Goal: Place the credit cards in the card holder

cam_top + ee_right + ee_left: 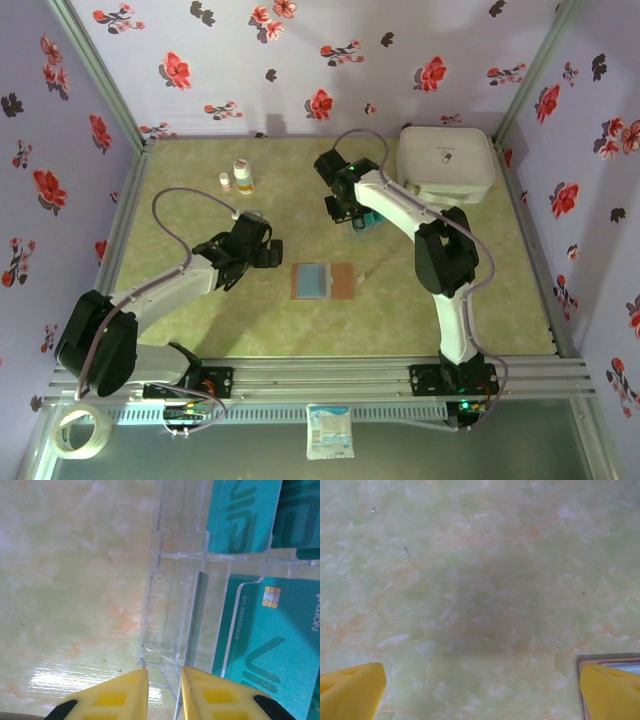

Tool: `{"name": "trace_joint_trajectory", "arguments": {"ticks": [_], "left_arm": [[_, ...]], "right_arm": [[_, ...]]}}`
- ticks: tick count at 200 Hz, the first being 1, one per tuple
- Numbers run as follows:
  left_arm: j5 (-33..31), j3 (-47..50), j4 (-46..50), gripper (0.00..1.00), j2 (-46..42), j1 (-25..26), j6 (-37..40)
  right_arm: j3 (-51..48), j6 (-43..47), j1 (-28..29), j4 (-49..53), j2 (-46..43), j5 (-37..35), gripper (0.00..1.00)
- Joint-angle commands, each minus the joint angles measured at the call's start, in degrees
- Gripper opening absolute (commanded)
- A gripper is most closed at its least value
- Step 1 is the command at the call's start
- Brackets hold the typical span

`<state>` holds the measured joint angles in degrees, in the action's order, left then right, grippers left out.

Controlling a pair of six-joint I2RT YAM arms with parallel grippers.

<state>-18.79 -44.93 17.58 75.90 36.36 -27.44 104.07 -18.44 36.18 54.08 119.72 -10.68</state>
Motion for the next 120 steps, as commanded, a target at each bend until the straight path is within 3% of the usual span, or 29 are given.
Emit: {"name": "trace_joint_trajectory", "arguments": {"ticks": [1, 120], "left_arm": [[0.4, 0.6, -0.5, 1.00, -0.2, -0.6, 0.4], [0.5, 1.5, -0.8, 1.00, -0.8, -0.9, 0.3]], "right_arm": [[2.0, 0.2, -0.3, 1.8, -0.7, -1.9, 0.24], [9.7, 2.2, -1.3, 6.6, 7.3, -5.3, 0.24]]}}
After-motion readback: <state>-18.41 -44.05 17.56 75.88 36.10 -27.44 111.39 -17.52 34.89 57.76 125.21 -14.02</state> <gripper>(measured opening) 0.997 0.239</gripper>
